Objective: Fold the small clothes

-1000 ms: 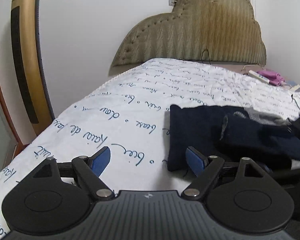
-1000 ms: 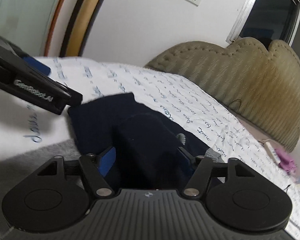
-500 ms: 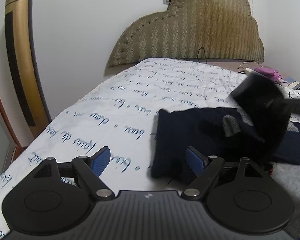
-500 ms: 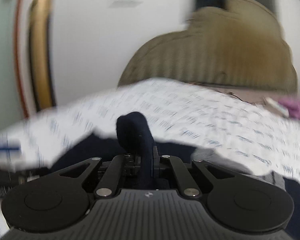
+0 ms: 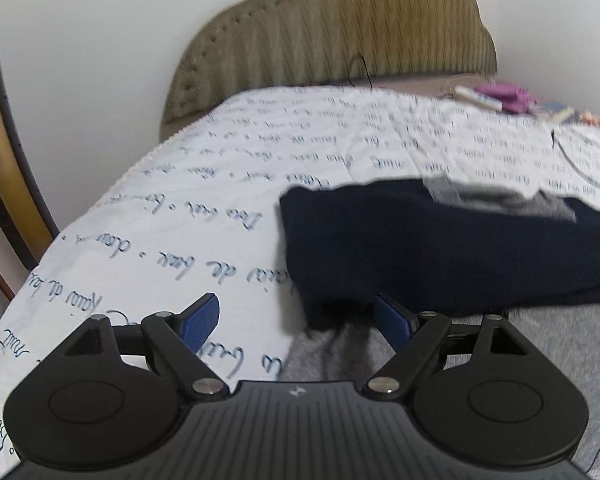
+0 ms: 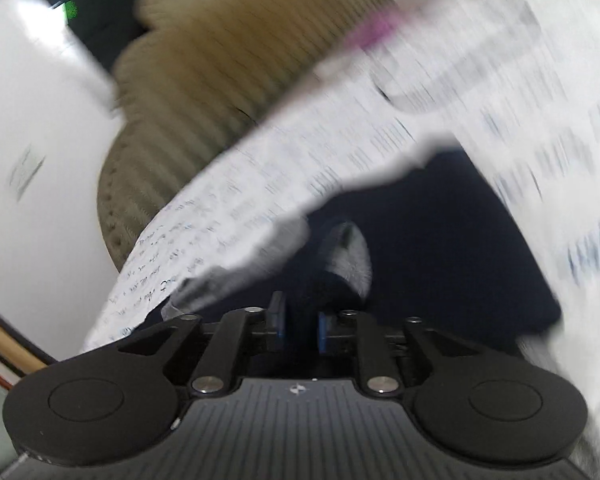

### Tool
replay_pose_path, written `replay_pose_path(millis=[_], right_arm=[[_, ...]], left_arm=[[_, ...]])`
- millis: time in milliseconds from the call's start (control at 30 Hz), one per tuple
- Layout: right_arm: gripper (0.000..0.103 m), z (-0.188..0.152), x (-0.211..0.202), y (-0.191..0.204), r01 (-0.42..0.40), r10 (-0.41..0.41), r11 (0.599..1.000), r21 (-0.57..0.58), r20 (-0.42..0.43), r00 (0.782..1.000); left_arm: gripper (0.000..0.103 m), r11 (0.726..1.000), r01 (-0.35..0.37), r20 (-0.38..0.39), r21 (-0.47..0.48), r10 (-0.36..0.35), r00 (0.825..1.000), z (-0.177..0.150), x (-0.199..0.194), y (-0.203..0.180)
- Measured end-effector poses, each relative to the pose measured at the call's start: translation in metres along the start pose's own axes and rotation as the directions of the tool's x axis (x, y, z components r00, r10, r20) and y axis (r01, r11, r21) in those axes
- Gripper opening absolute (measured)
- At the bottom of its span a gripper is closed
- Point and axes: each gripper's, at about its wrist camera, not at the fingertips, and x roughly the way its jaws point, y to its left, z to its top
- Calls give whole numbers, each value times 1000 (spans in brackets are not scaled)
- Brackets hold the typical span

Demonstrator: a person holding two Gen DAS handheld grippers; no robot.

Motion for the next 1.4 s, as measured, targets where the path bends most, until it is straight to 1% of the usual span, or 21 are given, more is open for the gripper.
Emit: replay_pose_path(millis=[33, 100, 167, 200, 300, 333, 367, 400, 467, 533, 567, 600, 633, 700, 833, 900, 967, 1067, 1100, 1167, 1400], right_arm=[[22, 0, 1, -6, -15, 15, 1000, 28, 0, 1000], [25, 2, 2, -9, -33, 33, 999, 42, 6, 999], [35, 3, 4, -5, -44, 43, 998, 33, 9, 999], [37, 4, 6, -4, -52, 52, 998, 32, 9, 999], [38, 10, 8, -4, -69, 69, 997, 35, 4, 998], [28, 13, 8, -3, -66, 66, 998, 17, -1, 998], [12, 14, 7, 0, -39, 39, 999, -12, -3, 999], [12, 16, 4, 3, -13, 13, 999, -35, 0, 1000], [12, 14, -4, 3, -7, 8, 999, -48, 18, 1000], [13, 14, -3, 7, 33, -32, 996, -87, 14, 999], [20, 15, -1, 9, 56, -55, 994, -95, 4, 998], [21, 15, -1, 9, 67, -67, 994, -89, -3, 998], [23, 15, -2, 8, 56, -57, 995, -84, -10, 998], [30, 14, -8, 13, 60, -63, 990, -129, -13, 998], [57, 7, -22, 24, 103, -103, 963, -250, 13, 995], [59, 6, -24, 24, 141, -145, 943, -301, 7, 989], [59, 7, -24, 20, 172, -185, 933, -316, -11, 983], [59, 4, -40, 21, 166, -178, 929, -332, -6, 984], [60, 2, -46, 24, 168, -180, 919, -357, -1, 984], [67, -4, -58, 28, 162, -175, 899, -406, 7, 985], [80, -30, -107, 37, 135, -163, 824, -550, -1, 987]], left_arm=[[84, 1000, -2, -3, 9, 2, 1000, -1, 0, -2], [85, 1000, -3, 0, 23, 3, 1000, -2, -1, -4], [85, 999, -8, 5, 31, 8, 1000, -3, -3, -6], [85, 999, -11, 4, 31, 11, 1000, -2, -4, -6], [85, 1000, -7, -3, 20, 7, 1000, -3, -6, -5], [85, 1000, -3, -5, 16, 3, 1000, -4, -7, -5], [85, 1000, 2, -6, 14, -2, 1000, -5, -7, -5], [85, 1000, 5, -9, 15, -5, 1000, -6, -8, -6], [85, 1000, 7, -13, 15, -7, 1000, -8, -9, -7], [85, 1000, 11, -19, 19, -10, 1000, -10, -8, -9], [85, 1000, 10, -23, 20, -9, 1000, -10, -8, -10], [85, 1000, 9, -27, 19, -8, 1000, -11, -8, -10], [85, 1000, 10, -28, 15, -10, 1000, -12, -8, -10], [85, 1000, 18, -30, 9, -18, 999, -14, -11, -9], [85, 1000, 15, -39, 7, -15, 999, -17, -13, -10], [85, 1000, 18, -43, 2, -18, 999, -19, -15, -11], [85, 1000, 22, -50, -5, -22, 999, -20, -18, -11], [85, 999, 31, -50, -10, -32, 998, -24, -25, -12], [85, 999, 33, -51, -9, -33, 998, -25, -28, -12], [85, 999, 38, -53, -9, -39, 998, -28, -34, -13], [85, 995, 96, -61, -12, -96, 993, -49, -63, -16]])
